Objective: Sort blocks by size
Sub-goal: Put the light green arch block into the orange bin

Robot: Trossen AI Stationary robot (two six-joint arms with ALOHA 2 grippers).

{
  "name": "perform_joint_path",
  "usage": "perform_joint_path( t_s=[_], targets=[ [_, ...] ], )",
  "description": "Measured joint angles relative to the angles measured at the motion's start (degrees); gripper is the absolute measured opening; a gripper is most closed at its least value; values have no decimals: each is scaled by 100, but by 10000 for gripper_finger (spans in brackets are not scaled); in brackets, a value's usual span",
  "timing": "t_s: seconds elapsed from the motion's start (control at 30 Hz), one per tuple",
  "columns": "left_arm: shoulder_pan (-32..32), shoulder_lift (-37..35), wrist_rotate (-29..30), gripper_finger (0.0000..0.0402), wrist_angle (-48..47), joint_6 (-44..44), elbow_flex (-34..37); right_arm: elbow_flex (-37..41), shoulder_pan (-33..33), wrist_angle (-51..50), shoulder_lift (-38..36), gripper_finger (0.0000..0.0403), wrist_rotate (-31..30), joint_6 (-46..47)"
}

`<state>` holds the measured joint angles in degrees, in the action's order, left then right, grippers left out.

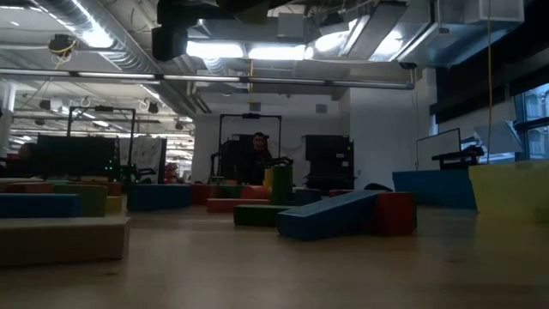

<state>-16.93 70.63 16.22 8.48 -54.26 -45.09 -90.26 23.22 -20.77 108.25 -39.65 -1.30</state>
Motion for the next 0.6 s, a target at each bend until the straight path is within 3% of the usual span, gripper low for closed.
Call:
perform_joint_path(
  t_s=[0.17, 0.4, 0.6],
  targets=[
    [4, 0, 54, 139, 99, 20, 6, 0, -26, 20, -2, 202, -208, 22],
    [4, 0, 23, 139, -29, 103, 2, 0, -37, 35, 0, 121, -281, -46],
    [4, 0, 8, 139, -39, 549, -1, 0, -37, 32, 2, 119, -281, -72]
  ],
)
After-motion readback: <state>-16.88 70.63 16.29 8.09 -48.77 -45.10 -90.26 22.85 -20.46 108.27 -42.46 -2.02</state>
